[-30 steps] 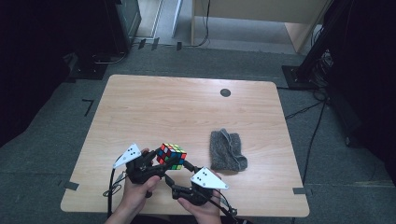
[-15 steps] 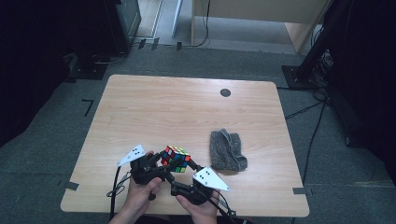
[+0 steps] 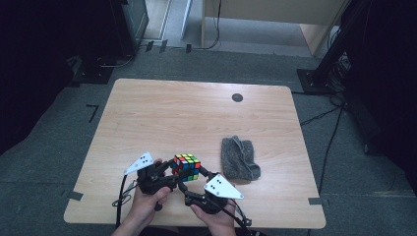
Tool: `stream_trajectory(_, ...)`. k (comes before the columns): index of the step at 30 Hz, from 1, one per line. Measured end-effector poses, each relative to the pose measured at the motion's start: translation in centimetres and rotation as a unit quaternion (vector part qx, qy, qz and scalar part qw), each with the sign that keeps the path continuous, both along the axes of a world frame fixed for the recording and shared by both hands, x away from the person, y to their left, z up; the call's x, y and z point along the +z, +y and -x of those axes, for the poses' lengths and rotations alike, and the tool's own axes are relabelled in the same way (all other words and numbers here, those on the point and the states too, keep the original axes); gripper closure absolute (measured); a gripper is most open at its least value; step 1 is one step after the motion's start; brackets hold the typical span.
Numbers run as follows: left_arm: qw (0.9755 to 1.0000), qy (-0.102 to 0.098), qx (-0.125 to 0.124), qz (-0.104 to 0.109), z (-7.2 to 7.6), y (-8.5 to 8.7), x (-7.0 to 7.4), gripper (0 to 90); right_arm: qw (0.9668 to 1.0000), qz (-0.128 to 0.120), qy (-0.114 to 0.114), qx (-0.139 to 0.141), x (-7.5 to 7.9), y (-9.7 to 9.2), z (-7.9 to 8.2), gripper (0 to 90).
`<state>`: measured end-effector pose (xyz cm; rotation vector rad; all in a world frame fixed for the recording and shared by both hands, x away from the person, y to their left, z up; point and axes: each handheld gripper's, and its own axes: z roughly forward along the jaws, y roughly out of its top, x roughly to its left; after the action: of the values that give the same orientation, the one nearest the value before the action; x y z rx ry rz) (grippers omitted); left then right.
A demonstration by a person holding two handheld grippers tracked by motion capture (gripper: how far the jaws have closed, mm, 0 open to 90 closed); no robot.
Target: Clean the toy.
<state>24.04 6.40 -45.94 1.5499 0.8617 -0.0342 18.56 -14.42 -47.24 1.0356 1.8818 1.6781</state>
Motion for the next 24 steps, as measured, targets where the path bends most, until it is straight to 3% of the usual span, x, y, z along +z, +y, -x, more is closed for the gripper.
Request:
stream_trajectory(6, 1.0, 0.002, -0.004, -0.007, -0.2, 0.1, 0.1, 34.1, 0.9998, 0.012, -0.01, 0.01, 0.0, -0.3, -0.2, 25.7)
stream_trajectory(12, 1.0, 0.007, -0.004, 0.0, -0.4, 0.6, 0.2, 34.2, 0.9992, 0.016, -0.02, 0.029, 0.1, -0.9, -0.4, 30.8)
stream_trajectory(16, 1.0, 0.0, 0.004, -0.001, -0.2, 0.3, 0.2, 34.2, 0.9996, 0.009, -0.002, 0.028, 0.0, -0.9, -0.5, 29.0)
stream_trajectory(20, 0.9999, -0.007, 0.007, -0.006, 0.2, 0.0, 0.3, 34.3, 0.9995, -0.012, 0.03, 0.001, -0.1, -0.2, -0.3, 25.2)
stream_trajectory(24, 0.9996, -0.017, 0.02, -0.015, 0.6, -0.5, 0.2, 34.3, 0.9977, -0.029, 0.058, -0.017, -0.2, 0.0, -0.2, 29.4)
